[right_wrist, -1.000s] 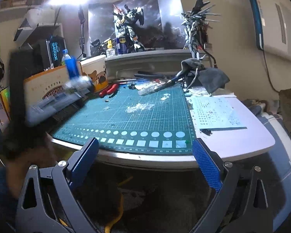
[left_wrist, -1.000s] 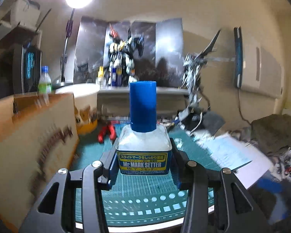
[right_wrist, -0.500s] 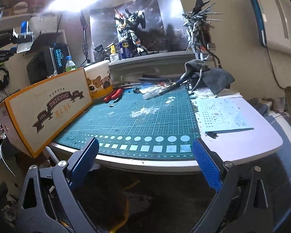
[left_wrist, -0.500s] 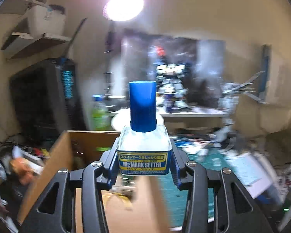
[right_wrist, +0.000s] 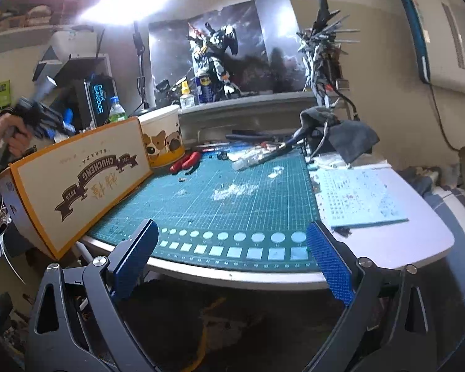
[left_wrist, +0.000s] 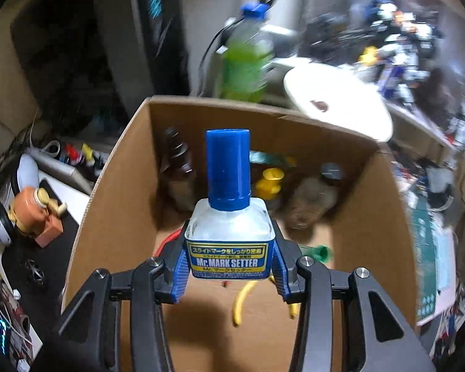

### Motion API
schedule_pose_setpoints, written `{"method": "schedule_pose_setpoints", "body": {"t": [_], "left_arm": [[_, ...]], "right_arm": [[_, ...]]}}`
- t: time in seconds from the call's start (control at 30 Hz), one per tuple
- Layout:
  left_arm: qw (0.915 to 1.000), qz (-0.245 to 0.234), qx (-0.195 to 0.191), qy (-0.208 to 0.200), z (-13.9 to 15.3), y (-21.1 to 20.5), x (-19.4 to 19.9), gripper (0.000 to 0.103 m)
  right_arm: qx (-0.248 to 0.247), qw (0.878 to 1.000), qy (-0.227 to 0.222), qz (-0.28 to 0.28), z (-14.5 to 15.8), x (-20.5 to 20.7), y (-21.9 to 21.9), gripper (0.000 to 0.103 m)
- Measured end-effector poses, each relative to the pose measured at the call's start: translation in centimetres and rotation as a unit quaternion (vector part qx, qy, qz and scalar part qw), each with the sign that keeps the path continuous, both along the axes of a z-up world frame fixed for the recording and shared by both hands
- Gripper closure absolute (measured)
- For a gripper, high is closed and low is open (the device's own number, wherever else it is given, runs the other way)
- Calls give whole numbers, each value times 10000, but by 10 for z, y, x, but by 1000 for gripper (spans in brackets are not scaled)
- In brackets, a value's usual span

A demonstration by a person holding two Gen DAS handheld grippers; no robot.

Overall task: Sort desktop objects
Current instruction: 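Lift the blue-capped bottle with the left gripper over the cardboard box, then lower the bottle into the box beside the red pliers and open the left gripper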

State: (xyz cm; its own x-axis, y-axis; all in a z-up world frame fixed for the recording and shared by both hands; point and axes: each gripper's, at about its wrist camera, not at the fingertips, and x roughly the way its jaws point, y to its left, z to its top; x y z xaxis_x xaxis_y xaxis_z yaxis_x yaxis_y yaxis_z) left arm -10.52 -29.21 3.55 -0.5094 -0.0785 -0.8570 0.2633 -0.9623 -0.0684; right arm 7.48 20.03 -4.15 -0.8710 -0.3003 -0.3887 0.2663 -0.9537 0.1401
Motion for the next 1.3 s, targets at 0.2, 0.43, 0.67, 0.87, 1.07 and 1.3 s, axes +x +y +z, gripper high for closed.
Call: {"method": "schedule_pose_setpoints", "body": {"t": [0.2,0.43,0.67,0.87,1.07,1.3], "left_arm": [[9977,-30,-17,-681,-44,-3,-12,59],[9926,21,-126,-1205,-78,-10,-23,59],[9918,62,-180,-1263,-89,-15,-27,59],[9901,114,-77,-1400,-94,-14,-19,59],[9869,77,-135,-1603,-95,-6,-6,58],[9858,58,-142,-1672,-86,-2,2,58]], "right_arm": [[70,9998,160,71,16,-9,-4,6],[125,9991,328,227,27,-20,-17,6],[156,9981,427,409,30,-22,-30,6],[170,9975,456,519,30,-19,-37,6],[153,9967,544,577,35,-15,-39,6],[174,9963,574,613,37,-13,-41,6]]}}
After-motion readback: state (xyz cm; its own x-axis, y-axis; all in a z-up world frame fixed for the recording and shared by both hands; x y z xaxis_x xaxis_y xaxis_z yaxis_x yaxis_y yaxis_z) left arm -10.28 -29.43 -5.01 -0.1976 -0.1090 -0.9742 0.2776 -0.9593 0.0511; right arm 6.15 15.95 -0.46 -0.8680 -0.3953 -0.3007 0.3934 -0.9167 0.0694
